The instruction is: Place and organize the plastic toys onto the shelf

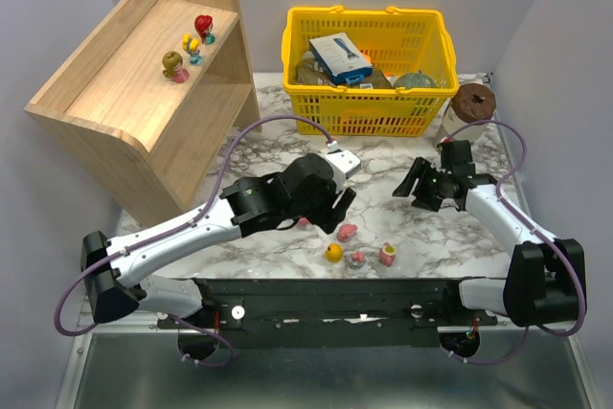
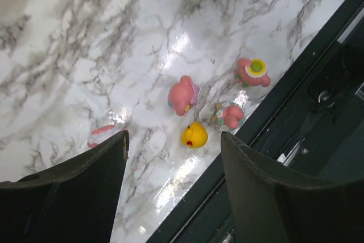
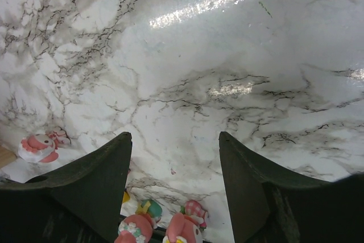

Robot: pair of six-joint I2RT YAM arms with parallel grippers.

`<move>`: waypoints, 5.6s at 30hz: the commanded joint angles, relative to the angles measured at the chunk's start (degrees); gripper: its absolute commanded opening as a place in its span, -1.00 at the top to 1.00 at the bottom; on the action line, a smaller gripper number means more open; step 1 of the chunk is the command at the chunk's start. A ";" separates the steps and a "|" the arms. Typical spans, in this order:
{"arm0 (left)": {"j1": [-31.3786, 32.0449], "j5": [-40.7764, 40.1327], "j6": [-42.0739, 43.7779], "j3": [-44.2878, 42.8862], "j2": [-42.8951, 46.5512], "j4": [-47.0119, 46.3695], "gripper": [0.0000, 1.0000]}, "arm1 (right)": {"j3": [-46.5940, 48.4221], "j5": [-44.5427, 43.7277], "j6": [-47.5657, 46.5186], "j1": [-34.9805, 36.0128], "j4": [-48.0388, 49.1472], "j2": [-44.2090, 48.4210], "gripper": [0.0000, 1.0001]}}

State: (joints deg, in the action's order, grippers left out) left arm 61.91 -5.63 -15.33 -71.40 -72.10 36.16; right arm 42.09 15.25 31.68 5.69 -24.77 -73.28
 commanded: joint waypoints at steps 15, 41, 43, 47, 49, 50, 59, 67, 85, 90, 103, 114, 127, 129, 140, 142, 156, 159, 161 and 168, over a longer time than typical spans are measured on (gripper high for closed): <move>4.54 -3.96 -34.31 3.52 -10.26 0.67 -0.41 | -1.83 3.83 -7.16 2.65 -1.33 8.40 -0.40; 4.71 -0.53 -31.43 19.54 -14.74 -19.03 -0.33 | -0.25 0.84 -7.07 4.33 -7.48 14.48 -0.41; 4.71 -0.52 -31.34 18.93 -15.70 -18.50 -0.33 | -0.34 0.84 -6.98 4.33 -7.48 14.48 -0.40; 4.71 -0.17 -31.43 19.54 -16.50 -19.46 -0.34 | -0.51 0.84 -6.72 4.33 -6.96 14.13 -0.41; 4.71 -0.17 -31.16 19.28 -17.55 -19.38 -0.33 | -0.60 0.75 -6.54 4.41 -6.95 13.95 -0.41; 4.71 -0.17 -30.99 19.19 -17.73 -19.38 -0.31 | -0.69 0.75 -6.37 4.33 -6.95 13.86 -0.41; 4.71 -1.40 -29.76 17.96 -17.99 -15.95 0.76 | -0.25 -0.22 -6.02 4.41 -6.87 13.51 -0.41; 4.62 -2.98 -26.25 14.28 -10.89 -7.26 1.00 | 0.72 -0.30 -5.14 4.41 -6.43 12.54 -0.41; -12.16 10.70 -17.64 -8.91 -29.21 -11.64 0.94 | 5.55 1.63 -3.47 4.50 -1.86 5.43 -0.40; -13.57 14.76 -15.78 -14.47 -36.97 -10.50 0.83 | 6.43 2.33 -2.59 4.68 0.42 0.69 -0.36; -15.15 18.29 -12.97 -13.86 -40.84 -11.38 0.36 | 10.46 1.45 -1.62 9.16 4.38 -14.33 -0.21; -16.73 18.72 -12.53 -13.33 -43.66 -11.99 0.27 | 14.34 -0.83 -1.45 10.74 3.94 -19.89 -0.18; -17.61 18.11 -11.39 -10.70 -41.55 -15.15 -0.26 | 14.95 -0.30 -2.15 12.41 4.38 -21.38 -0.20; -17.79 17.93 -11.30 -10.34 -41.11 -15.42 -0.36 | 15.39 -0.39 -2.41 13.20 4.39 -21.73 -0.20; -18.93 16.35 -12.09 -6.83 -33.21 -16.74 -0.46 | 13.20 -1.09 -2.15 16.80 7.64 -22.79 -0.14; -19.02 15.48 -12.18 -6.13 -32.15 -16.39 -0.45 | 13.02 -1.36 -2.15 16.89 7.64 -22.62 -0.03; -22.27 14.51 -13.76 -1.47 -25.64 -16.04 -0.41 | 9.59 -1.71 -1.80 19.09 10.89 -23.04 0.49; -22.53 14.59 -13.93 -0.50 -25.03 -16.04 -0.42 | 8.89 -0.75 -0.58 19.53 12.99 -24.19 0.60; -22.54 14.68 -14.11 0.03 -24.68 -16.04 -0.41 | 8.54 -0.57 0.22 19.71 13.87 -24.98 0.63; -23.15 14.59 -14.29 1.35 -23.71 -15.60 -0.40 | 7.05 0.92 3.82 20.93 17.73 -27.18 0.71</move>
State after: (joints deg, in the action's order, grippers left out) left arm 39.33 9.82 -29.19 -70.98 -98.54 20.45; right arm 51.31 15.97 33.28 25.30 -10.15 -98.43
